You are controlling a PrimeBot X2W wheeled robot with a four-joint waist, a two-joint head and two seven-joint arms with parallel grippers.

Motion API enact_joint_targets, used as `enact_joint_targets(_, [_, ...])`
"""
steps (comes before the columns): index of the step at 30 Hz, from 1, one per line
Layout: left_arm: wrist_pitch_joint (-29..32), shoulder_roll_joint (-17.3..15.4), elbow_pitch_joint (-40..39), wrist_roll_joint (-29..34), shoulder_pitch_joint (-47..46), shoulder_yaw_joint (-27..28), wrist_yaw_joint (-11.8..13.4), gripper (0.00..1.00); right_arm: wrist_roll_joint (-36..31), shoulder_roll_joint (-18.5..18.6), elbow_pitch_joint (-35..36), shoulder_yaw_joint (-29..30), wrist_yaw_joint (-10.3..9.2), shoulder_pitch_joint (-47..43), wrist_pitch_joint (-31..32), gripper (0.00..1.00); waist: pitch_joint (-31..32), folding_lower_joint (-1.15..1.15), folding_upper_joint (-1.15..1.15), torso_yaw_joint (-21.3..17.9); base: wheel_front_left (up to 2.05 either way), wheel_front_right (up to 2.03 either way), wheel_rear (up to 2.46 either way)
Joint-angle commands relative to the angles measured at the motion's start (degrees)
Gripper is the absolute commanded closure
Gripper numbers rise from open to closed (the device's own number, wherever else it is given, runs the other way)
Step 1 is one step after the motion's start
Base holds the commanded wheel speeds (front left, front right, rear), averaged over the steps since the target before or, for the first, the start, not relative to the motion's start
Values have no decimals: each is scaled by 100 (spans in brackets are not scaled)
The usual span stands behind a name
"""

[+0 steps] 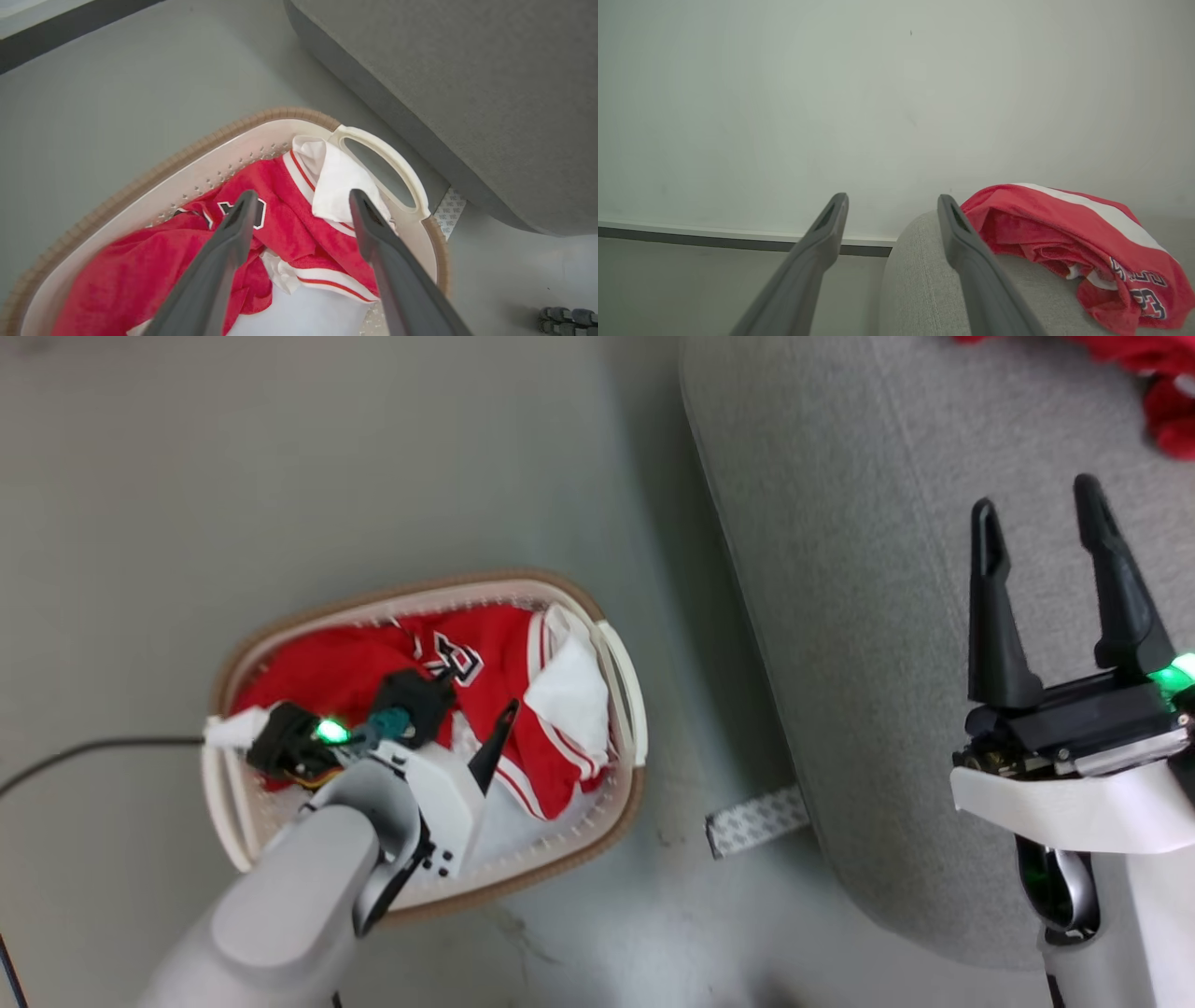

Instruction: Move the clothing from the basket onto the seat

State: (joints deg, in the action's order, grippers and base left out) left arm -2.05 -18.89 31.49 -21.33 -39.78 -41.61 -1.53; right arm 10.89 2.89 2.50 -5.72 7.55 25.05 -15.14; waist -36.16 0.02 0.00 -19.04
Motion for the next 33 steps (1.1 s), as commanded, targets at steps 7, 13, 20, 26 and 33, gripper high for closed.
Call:
enact_joint_targets(7, [387, -169, 438, 164, -554, -71, -76, 0, 348, 0, 429, -61, -12, 264, -1, 0, -1225, -2, 0, -396, 0, 0, 0])
enact_joint_targets(13, [698, -310, 782, 352, -1011, -132, 24, 0, 544, 1, 701, -182, -13, 434, -2, 0, -1670, -2, 0, -453, 0, 0, 0])
enact_joint_targets(20, [951, -254, 1191, 472, -1414, -234, 22, 0, 589, 0, 911, -315, -13, 459, -1, 0, -1934, -2, 0, -404, 4, 4, 4])
enact_joint_targets(26, [714, -236, 1499, 349, -1584, -194, -80, 0, 384, 1, 1071, -440, -13, 361, -1, 0, -2047, -2, 0, -215, 19, 19, 19])
enact_joint_targets(33, [460, -157, 1791, 229, -1660, -220, -248, 100, 297, 1, 1115, -415, -13, 240, -1, 0, -2049, -2, 0, -115, 5, 5, 5])
